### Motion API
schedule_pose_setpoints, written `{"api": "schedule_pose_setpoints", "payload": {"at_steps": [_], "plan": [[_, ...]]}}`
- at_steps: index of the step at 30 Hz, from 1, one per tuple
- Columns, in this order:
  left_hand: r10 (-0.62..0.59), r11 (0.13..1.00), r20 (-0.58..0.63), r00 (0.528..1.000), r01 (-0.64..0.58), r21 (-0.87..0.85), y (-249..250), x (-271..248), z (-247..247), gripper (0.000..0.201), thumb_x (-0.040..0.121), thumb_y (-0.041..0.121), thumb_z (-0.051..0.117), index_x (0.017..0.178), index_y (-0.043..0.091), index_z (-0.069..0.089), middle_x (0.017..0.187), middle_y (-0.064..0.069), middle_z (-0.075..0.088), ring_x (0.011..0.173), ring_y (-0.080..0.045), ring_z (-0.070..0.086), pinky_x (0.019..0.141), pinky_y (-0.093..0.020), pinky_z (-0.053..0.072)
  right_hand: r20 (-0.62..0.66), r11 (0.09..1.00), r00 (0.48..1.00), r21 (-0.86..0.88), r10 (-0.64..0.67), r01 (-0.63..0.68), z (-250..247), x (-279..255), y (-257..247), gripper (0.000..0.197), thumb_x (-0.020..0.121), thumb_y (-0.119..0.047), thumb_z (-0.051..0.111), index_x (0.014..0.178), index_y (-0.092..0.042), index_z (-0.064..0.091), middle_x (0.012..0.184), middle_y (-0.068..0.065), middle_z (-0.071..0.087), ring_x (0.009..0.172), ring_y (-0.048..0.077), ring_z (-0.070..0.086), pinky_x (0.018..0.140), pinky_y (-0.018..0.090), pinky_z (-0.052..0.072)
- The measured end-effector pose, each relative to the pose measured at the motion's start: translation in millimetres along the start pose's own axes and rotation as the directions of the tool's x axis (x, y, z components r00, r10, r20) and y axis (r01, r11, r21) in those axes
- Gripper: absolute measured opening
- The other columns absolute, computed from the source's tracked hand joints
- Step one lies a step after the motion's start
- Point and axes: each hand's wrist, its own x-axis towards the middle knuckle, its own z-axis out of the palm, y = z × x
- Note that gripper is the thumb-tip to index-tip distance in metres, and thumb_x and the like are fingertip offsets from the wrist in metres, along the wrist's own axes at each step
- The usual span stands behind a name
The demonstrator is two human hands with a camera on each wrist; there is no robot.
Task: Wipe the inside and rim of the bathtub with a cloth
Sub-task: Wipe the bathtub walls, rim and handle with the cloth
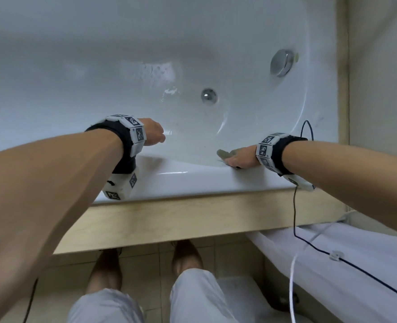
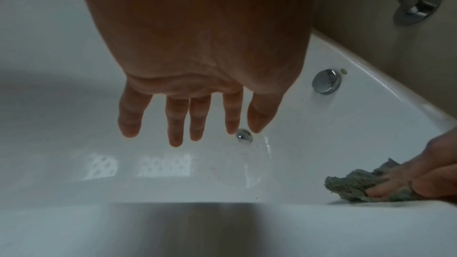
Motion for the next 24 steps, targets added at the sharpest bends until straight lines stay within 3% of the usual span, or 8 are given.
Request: {"api": "schedule_pose_setpoints", "payload": {"at_steps": [2, 5, 8, 10, 12, 15, 18, 24], "plan": [[0.008, 1.000, 0.006, 1.000, -0.008, -0.013, 23, 3, -4, 0.043, 0.102, 0.025, 0.040, 0.141, 0.010, 0.046, 0.148, -0.009, 0.042, 0.135, -0.028, 0.039, 0.107, -0.033, 0.032, -0.026, 0.998, 0.999, -0.063, -0.025, 0.023, -3, 6, 26, 0.098, 0.066, -0.079, 0.009, 0.144, -0.029, 0.040, 0.150, 0.006, 0.039, 0.138, 0.029, 0.034, 0.117, 0.049, 0.018], [0.031, 0.999, 0.004, 1.000, -0.031, -0.031, 49, 8, -9, 0.042, 0.102, 0.025, 0.039, 0.141, 0.010, 0.046, 0.148, -0.010, 0.042, 0.134, -0.027, 0.040, 0.106, -0.034, 0.033, -0.114, 0.991, 0.993, -0.129, 0.012, -0.027, -16, 9, 60, 0.105, 0.061, -0.081, 0.004, 0.149, -0.031, 0.032, 0.154, 0.004, 0.035, 0.143, 0.027, 0.029, 0.115, 0.051, 0.018], [0.032, 0.999, 0.014, 0.999, -0.032, -0.022, 60, 13, -9, 0.042, 0.103, 0.024, 0.038, 0.141, 0.009, 0.046, 0.148, -0.009, 0.042, 0.134, -0.027, 0.039, 0.106, -0.034, 0.032, -0.040, 0.995, 0.999, -0.094, 0.027, -0.030, -26, -6, 65, 0.052, 0.100, -0.046, 0.035, 0.140, -0.015, 0.049, 0.141, 0.014, 0.050, 0.129, 0.033, 0.047, 0.091, 0.035, 0.036], [0.017, 1.000, 0.024, 1.000, -0.017, -0.011, 59, 16, -8, 0.042, 0.103, 0.024, 0.038, 0.141, 0.009, 0.046, 0.148, -0.010, 0.042, 0.135, -0.027, 0.039, 0.106, -0.034, 0.032, 0.014, 0.997, 1.000, -0.070, -0.016, 0.017, -26, -7, 57, 0.040, 0.102, -0.035, 0.040, 0.133, -0.013, 0.055, 0.135, 0.015, 0.053, 0.119, 0.031, 0.051, 0.087, 0.033, 0.035], [-0.007, 1.000, 0.042, 0.999, 0.007, -0.002, 53, 23, -6, 0.043, 0.103, 0.023, 0.037, 0.143, 0.008, 0.044, 0.149, -0.010, 0.040, 0.136, -0.027, 0.038, 0.106, -0.033, 0.032, 0.043, 0.998, 0.998, -0.048, -0.048, 0.050, -18, -1, 38, 0.033, 0.100, -0.042, 0.039, 0.103, -0.018, 0.061, 0.117, 0.012, 0.054, 0.102, 0.026, 0.048, 0.089, 0.033, 0.036], [-0.029, 0.999, 0.055, 0.998, 0.030, -0.013, 43, 33, -5, 0.044, 0.103, 0.024, 0.038, 0.144, 0.010, 0.043, 0.150, -0.009, 0.039, 0.137, -0.027, 0.037, 0.107, -0.032, 0.032, 0.092, 0.997, 0.994, 0.057, -0.052, 0.047, -12, 16, 4, 0.034, 0.098, -0.040, 0.041, 0.073, -0.017, 0.046, 0.091, 0.009, 0.049, 0.078, 0.024, 0.046, 0.075, 0.030, 0.037], [-0.030, 0.999, 0.065, 0.997, 0.033, -0.036, 30, 47, -8, 0.045, 0.103, 0.026, 0.039, 0.144, 0.009, 0.044, 0.151, -0.010, 0.039, 0.138, -0.028, 0.036, 0.108, -0.032, 0.031, 0.152, 0.986, 0.984, 0.154, -0.090, 0.066, -19, 22, -27, 0.039, 0.100, -0.036, 0.043, 0.066, -0.018, 0.038, 0.071, 0.003, 0.041, 0.059, 0.016, 0.039, 0.059, 0.027, 0.034], [-0.015, 0.999, 0.047, 0.999, 0.018, -0.050, -1, 81, -16, 0.045, 0.104, 0.025, 0.036, 0.145, 0.007, 0.042, 0.152, -0.008, 0.037, 0.140, -0.025, 0.033, 0.109, -0.031, 0.028, 0.239, 0.969, 0.962, 0.238, -0.129, 0.071, -31, 44, -65, 0.037, 0.086, -0.054, 0.053, 0.096, -0.019, 0.060, 0.103, 0.009, 0.055, 0.093, 0.027, 0.055, 0.092, 0.038, 0.047]]}}
